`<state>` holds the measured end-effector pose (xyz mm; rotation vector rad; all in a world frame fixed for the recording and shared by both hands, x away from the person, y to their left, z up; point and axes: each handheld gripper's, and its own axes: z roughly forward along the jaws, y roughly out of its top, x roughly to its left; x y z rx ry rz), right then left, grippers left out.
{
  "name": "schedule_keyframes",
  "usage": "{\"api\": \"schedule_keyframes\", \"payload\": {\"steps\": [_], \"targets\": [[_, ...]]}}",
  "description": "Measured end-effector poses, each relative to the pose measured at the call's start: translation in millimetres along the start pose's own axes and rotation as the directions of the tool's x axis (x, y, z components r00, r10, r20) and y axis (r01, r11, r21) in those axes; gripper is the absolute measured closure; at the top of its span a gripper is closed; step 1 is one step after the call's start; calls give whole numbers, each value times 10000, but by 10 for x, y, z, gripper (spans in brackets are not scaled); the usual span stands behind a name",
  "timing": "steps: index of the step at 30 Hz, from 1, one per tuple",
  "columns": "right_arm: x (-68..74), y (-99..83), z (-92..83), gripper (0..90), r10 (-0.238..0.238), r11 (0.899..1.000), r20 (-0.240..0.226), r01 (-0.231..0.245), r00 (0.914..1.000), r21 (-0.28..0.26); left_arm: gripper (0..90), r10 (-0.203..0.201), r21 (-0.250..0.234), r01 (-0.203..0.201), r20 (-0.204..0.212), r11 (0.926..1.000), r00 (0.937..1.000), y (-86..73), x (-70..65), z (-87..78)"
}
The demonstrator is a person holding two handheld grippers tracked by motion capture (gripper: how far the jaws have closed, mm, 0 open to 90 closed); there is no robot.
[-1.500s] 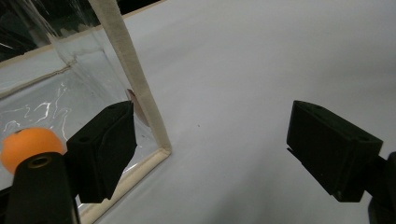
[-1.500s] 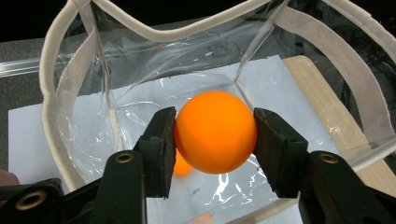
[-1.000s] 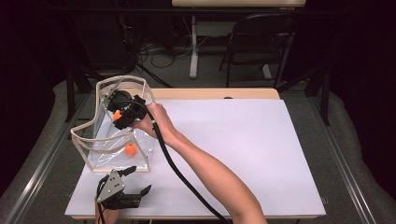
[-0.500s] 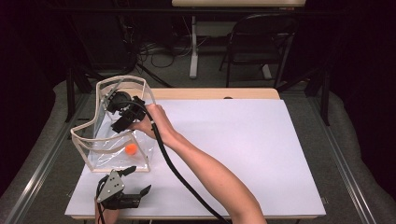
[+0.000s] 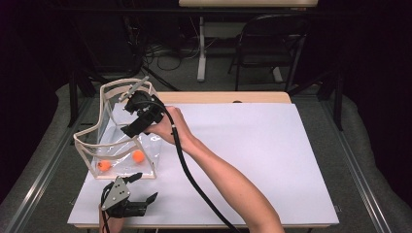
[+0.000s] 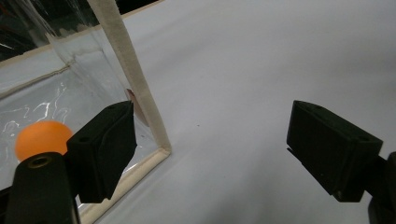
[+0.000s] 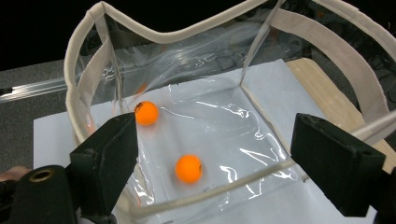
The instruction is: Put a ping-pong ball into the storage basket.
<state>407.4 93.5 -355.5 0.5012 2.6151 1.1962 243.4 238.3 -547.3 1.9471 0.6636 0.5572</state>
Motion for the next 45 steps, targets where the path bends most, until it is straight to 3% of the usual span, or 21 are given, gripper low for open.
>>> {"api": "schedule_keyframes", "payload": {"steps": [25, 38, 45], "targets": [[-237, -452, -344, 72, 377, 9988, 508, -392, 9980, 283, 161, -6, 6, 6, 6, 10000, 10000, 29, -18, 29], [-378, -742, -353, 38, 472, 9946, 878, -549, 9950, 878, 161, 2, 19, -2, -23, 10000, 10000, 17, -13, 18], [-456, -942, -355, 12, 745, 9894, 1112, -874, 9910, 1157, 161, -6, 31, 6, -6, 10000, 10000, 7, -9, 11]]}}
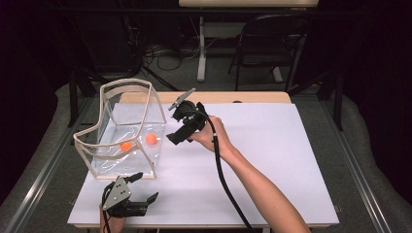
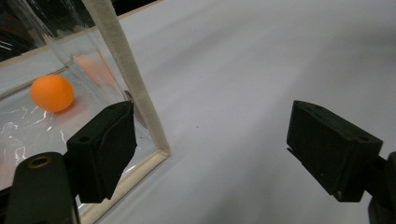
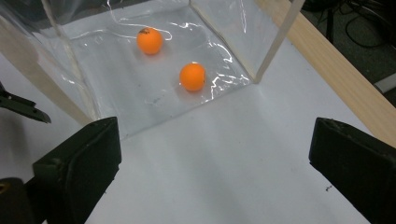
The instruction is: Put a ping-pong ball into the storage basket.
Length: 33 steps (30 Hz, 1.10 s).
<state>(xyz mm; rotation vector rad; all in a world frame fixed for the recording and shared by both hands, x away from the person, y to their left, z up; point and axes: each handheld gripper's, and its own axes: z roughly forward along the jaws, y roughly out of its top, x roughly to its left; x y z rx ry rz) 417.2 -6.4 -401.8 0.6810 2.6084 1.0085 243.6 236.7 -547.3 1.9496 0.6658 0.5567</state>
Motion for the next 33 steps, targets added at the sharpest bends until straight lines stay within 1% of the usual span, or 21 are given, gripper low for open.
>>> {"api": "schedule_keyframes", "payload": {"steps": [5, 9, 17, 21, 28, 29, 30, 33], "targets": [[-50, -115, 6, 0, 134, 9998, 87, -136, 9999, 174, 161, 19, -22, -19, -9, 10000, 10000, 3, -4, 0], [-64, -195, 6, 0, 141, 9995, 166, -146, 9998, 288, 161, -3, -3, 3, 1, 10000, 10000, 1, -2, 2], [-67, -340, -3, 0, 316, 9984, 207, -325, 9993, 457, 161, 21, 19, -21, -13, 10000, 10000, 0, 5, -6], [-69, -403, -12, 0, 440, 9979, 258, -451, 9987, 468, 161, 4, 2, -4, 1, 10000, 10000, -2, 7, -8], [-56, -538, -22, 0, 403, 9978, 259, -416, 9989, 517, 161, 0, -2, 0, -10, 10000, 10000, -4, 12, -10], [-57, -560, -28, 0, 335, 9980, 273, -349, 9991, 524, 161, -2, 6, 2, -16, 10000, 10000, -5, 13, -11], [-52, -581, -39, 0, 378, 9978, 302, -394, 9988, 526, 161, -2, 5, 2, -22, 10000, 10000, -6, 14, -10], [-46, -652, -74, 0, 372, 9983, 326, -386, 9988, 429, 161, -11, 8, 11, -54, 10000, 10000, -6, 16, -12]]}}
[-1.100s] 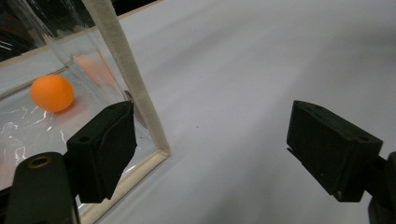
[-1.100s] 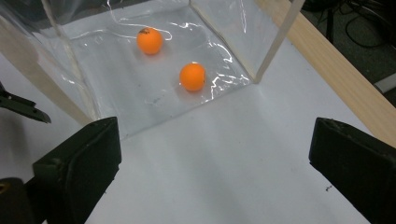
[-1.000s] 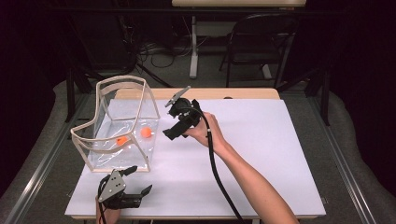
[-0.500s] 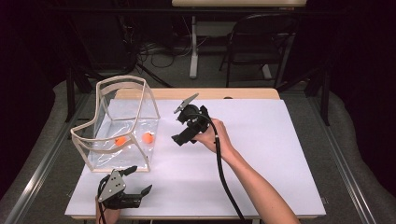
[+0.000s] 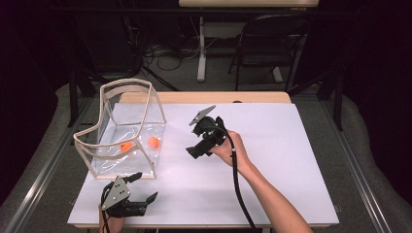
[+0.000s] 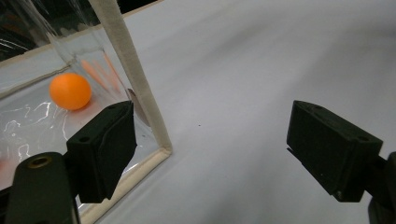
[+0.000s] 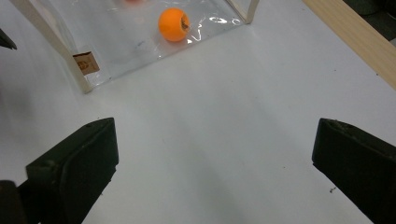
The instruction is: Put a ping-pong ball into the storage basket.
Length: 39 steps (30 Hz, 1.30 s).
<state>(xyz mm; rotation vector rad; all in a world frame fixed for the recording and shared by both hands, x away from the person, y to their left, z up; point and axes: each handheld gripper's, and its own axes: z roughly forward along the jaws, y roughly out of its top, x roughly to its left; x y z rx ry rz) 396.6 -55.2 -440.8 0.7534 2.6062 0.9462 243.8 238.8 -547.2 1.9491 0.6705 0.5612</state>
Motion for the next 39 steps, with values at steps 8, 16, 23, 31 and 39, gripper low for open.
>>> {"api": "schedule_keyframes", "payload": {"steps": [8, 16, 23, 31, 39], "targets": [[25, -247, -62, 0, 111, 9999, 114, -111, 9999, -26, 161, 51, 13, -51, -4, 10000, 10000, 5, -6, -1], [41, -511, -130, 0, 253, 9996, 189, -251, 9995, -103, 161, 5, 30, -5, -57, 10000, 10000, 4, -2, -4], [41, -766, -173, 0, 538, 9983, 199, -534, 9984, -236, 161, -13, 13, 14, -113, 10000, 9999, 0, 7, -19], [65, -1065, -235, 0, 851, 9960, 342, -841, 9958, -306, 161, 23, 97, -21, -164, 10000, 9999, -2, 4, -22], [88, -1337, -329, 0, 1055, 9936, 622, -1027, 9925, -463, 161, -5, 168, 8, -165, 9999, 9999, -12, 3, -5]]}}
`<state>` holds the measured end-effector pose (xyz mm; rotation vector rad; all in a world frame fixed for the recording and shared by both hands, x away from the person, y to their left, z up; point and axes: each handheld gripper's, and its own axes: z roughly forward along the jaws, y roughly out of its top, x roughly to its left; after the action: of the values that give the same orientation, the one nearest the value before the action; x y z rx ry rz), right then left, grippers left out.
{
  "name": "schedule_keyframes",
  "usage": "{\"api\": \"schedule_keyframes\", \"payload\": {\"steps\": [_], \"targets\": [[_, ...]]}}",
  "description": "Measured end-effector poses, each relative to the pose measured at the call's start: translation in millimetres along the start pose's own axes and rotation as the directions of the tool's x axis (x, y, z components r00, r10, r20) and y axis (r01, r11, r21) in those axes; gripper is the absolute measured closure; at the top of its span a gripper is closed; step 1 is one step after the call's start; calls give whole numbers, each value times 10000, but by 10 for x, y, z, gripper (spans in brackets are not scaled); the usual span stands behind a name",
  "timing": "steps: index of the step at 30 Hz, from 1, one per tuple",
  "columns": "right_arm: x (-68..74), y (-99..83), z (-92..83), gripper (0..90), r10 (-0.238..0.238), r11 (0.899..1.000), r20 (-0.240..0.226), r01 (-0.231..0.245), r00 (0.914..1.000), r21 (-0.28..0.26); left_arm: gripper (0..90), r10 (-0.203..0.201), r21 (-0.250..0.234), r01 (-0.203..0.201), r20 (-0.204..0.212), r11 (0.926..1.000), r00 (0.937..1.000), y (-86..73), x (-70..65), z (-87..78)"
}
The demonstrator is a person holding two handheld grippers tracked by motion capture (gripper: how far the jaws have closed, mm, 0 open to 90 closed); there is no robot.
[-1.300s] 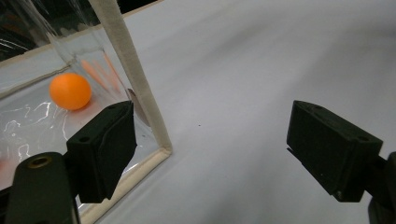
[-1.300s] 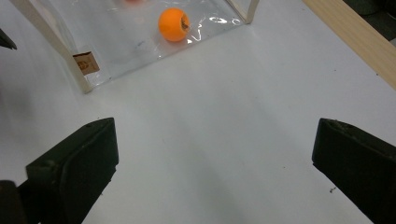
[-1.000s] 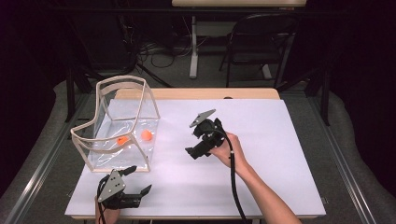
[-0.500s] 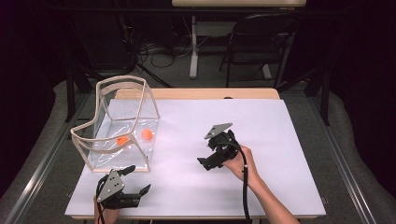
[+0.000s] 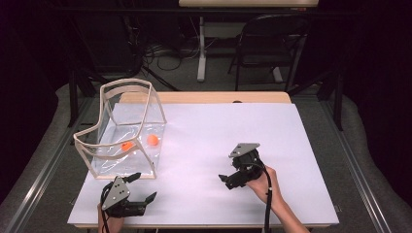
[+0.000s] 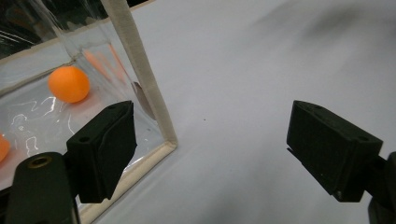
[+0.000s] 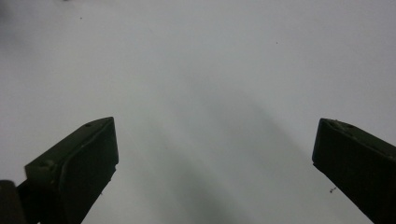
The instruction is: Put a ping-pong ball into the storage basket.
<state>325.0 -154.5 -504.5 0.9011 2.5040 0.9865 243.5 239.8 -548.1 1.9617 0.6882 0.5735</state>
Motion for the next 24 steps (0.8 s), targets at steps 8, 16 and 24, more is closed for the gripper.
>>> {"api": "schedule_keyframes", "payload": {"steps": [8, 16, 24], "targets": [[10, -222, -68, 0, 323, 9995, 265, -322, 9991, -64, 161, -40, 90, 40, -42, 10000, 10000, -11, 22, -25], [60, -402, -130, 0, 370, 9988, 679, -347, 9970, -350, 161, -74, 243, 75, -35, 9997, 10000, -30, 21, -36], [93, -581, -243, 0, 447, 9974, 1046, -385, 9935, -608, 161, -155, 319, 156, -46, 9994, 9999, -38, 22, -23]]}}
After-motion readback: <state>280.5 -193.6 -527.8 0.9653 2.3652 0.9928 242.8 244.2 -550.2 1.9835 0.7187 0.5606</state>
